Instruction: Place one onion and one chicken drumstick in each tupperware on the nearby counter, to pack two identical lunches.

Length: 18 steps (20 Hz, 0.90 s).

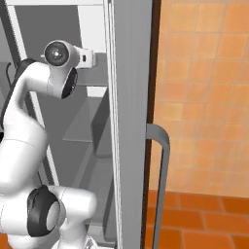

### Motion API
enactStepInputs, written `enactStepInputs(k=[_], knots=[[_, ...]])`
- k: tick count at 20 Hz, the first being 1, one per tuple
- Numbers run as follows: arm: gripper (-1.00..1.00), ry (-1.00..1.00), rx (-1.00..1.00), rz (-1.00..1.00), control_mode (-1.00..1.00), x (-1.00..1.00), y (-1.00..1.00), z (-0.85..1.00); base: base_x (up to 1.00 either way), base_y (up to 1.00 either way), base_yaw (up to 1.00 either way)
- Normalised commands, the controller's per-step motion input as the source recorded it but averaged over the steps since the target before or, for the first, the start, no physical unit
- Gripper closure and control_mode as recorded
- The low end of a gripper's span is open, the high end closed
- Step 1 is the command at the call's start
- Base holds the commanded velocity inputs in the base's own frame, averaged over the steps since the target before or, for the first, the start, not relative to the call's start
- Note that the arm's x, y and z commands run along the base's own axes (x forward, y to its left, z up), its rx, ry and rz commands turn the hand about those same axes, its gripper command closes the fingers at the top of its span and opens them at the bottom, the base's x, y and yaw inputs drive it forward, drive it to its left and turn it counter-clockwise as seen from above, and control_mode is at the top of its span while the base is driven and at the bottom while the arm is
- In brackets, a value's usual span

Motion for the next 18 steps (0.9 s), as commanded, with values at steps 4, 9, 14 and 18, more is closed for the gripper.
enactStepInputs(k=[4,9,14,18], knots=[[1.00,0.28,0.12,-0.05,-1.00,-1.00,-0.36,0.18,0.00,0.00,0.00],[1.00,0.44,0.00,0.00,-1.00,-1.00,-0.03,-0.62,0.00,0.00,0.00],[1.00,0.54,-0.05,-0.07,-1.00,-0.89,-0.10,-1.00,0.00,0.00,0.00],[1.00,0.23,-0.03,-0.06,-1.00,-0.23,-0.07,-0.80,0.00,0.00,0.00]])
